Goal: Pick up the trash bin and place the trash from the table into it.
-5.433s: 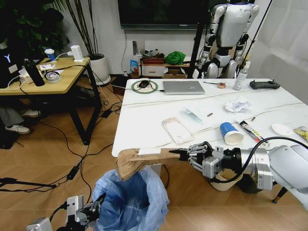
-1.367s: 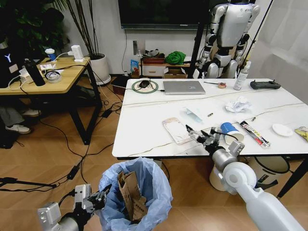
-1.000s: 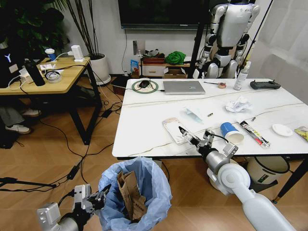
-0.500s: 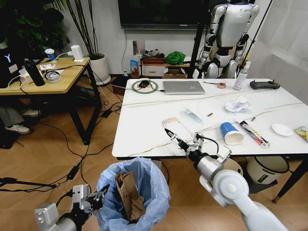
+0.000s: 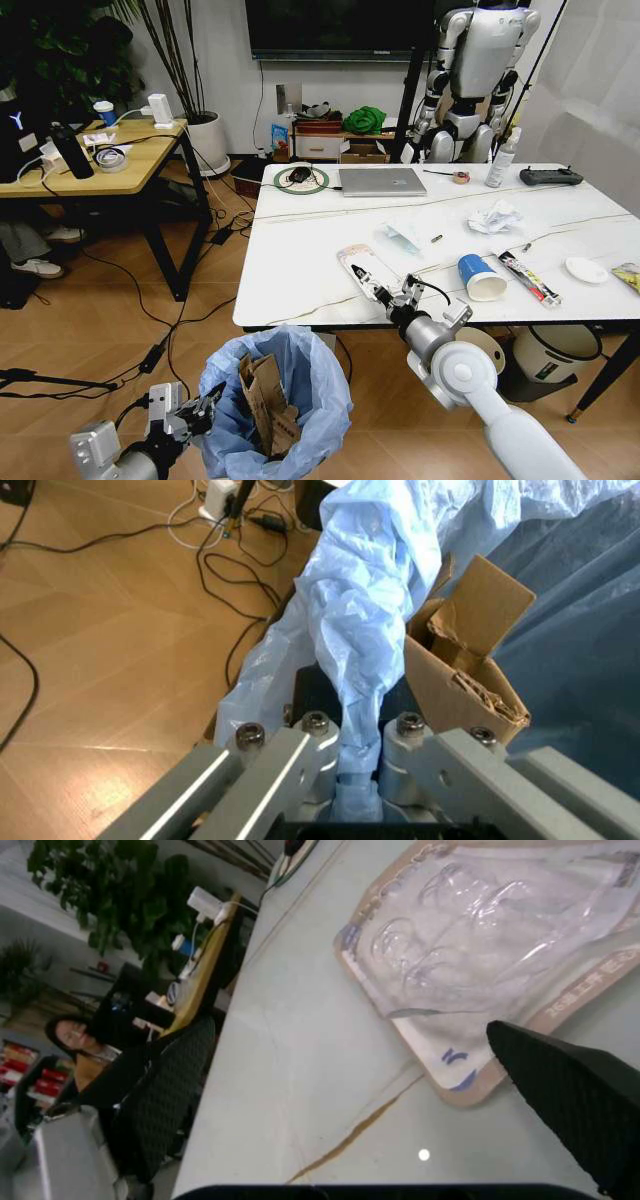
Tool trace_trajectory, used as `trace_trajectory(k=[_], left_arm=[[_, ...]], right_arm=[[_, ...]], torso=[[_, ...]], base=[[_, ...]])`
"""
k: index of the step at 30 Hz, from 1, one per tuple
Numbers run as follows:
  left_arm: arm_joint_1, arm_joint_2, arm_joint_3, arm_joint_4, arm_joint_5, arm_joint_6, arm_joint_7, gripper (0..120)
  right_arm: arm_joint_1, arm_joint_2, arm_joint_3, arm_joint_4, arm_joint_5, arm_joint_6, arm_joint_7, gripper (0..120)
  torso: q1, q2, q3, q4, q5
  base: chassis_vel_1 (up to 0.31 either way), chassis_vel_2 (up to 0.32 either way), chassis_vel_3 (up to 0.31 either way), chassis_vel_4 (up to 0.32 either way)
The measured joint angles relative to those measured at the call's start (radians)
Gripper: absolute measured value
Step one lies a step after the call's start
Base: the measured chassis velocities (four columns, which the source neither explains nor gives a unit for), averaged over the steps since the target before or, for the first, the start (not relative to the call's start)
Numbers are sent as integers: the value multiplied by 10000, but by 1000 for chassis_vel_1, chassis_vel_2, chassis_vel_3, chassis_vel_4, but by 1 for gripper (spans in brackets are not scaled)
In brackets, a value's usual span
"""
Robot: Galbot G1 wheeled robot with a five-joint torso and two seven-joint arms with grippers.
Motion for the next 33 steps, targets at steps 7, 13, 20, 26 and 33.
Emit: trace_trajectory(k=[7,13,20,26,33], left_arm=[[-89,49,48,45,-60,-4,-9,0],[-93,116,27,46,-115,-13,-11,0],[-146,183,23,99,-188,-23,-12,0],[-185,186,25,109,-231,-28,-13,0],[-181,163,26,109,-233,-30,-13,0]], right_arm=[[97,-146,43,-99,-136,-30,82,100],[306,53,5,-333,-125,-24,125,100],[508,83,-17,-542,-78,-21,125,100],[593,85,-65,-630,-58,-22,126,100],[655,70,-133,-681,6,-21,151,87]], torso=[[0,0,0,0,0],[0,0,0,0,0],[0,1,-1,1,-1],[0,1,-1,0,-1],[-1,1,-1,0,1]], base=[[0,0,0,0],[0,0,0,0],[0,0,0,0],[0,0,0,0],[0,0,0,0]])
